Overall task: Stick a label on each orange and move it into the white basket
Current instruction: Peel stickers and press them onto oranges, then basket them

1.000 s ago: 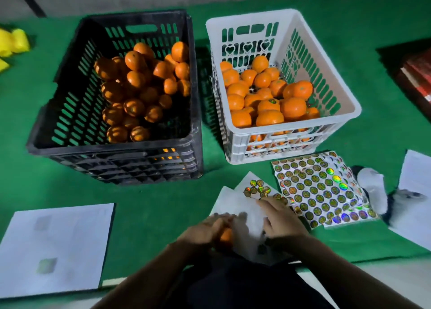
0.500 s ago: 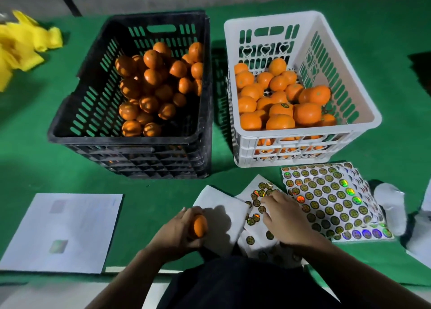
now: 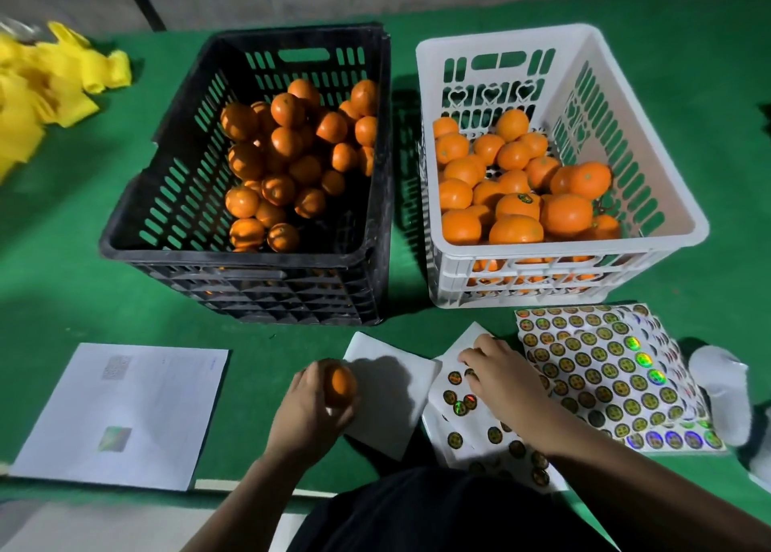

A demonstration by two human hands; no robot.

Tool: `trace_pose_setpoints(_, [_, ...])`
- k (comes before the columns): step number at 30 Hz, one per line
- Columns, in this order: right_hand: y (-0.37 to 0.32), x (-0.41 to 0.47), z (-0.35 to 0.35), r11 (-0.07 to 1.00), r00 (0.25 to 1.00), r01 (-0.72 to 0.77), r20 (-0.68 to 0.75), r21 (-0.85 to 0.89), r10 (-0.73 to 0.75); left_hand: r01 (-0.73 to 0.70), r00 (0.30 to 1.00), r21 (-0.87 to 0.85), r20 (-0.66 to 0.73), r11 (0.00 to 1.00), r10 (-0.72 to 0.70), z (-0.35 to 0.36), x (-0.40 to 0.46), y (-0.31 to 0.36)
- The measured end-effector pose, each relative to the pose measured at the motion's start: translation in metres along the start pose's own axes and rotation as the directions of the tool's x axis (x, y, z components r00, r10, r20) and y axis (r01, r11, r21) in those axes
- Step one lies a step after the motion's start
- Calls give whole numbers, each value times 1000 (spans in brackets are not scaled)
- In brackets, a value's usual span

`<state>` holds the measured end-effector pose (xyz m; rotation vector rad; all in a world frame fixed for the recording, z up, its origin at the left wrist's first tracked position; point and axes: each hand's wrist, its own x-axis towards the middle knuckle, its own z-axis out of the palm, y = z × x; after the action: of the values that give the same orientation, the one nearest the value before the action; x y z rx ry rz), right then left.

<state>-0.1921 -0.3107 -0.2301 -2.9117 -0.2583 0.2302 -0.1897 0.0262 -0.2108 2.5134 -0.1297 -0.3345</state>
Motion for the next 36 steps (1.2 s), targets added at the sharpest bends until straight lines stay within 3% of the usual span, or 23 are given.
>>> trace_pose_setpoints(3, [2,-1,-1,999,1000,21,0,46,-21,-137,984,-54,110,989,142,14,2,37])
trace_pose_setpoints(7, [1,-1,-4,996,997,-43,63,77,38,-302,902,-56,307,952,304,36,14,82])
trace_pose_setpoints(10, [4,1,-5,990,996,-55,76,132,45,-239,881,-92,397,967,256,49,18,97])
trace_pose_setpoints(14, [12,7,-3,993,991,1,136,120,-17,-199,846,-1,505,980,172,59,27,106])
trace_pose_setpoints(19, [14,11,-2,990,992,4,125,141,-22,-235,831,67,532,970,165,64,32,106])
trace_pose_setpoints(25, [17,12,-7,987,991,-2,131,159,-19,-184,838,31,527,982,141,68,27,103])
trace_pose_setpoints(29, [16,10,-8,984,998,-27,55,176,18,-134,839,2,533,991,113,68,26,102])
trace_pose_setpoints(36, [16,4,-13,869,973,-129,-106,478,203,-38,832,-40,553,998,54,65,30,105])
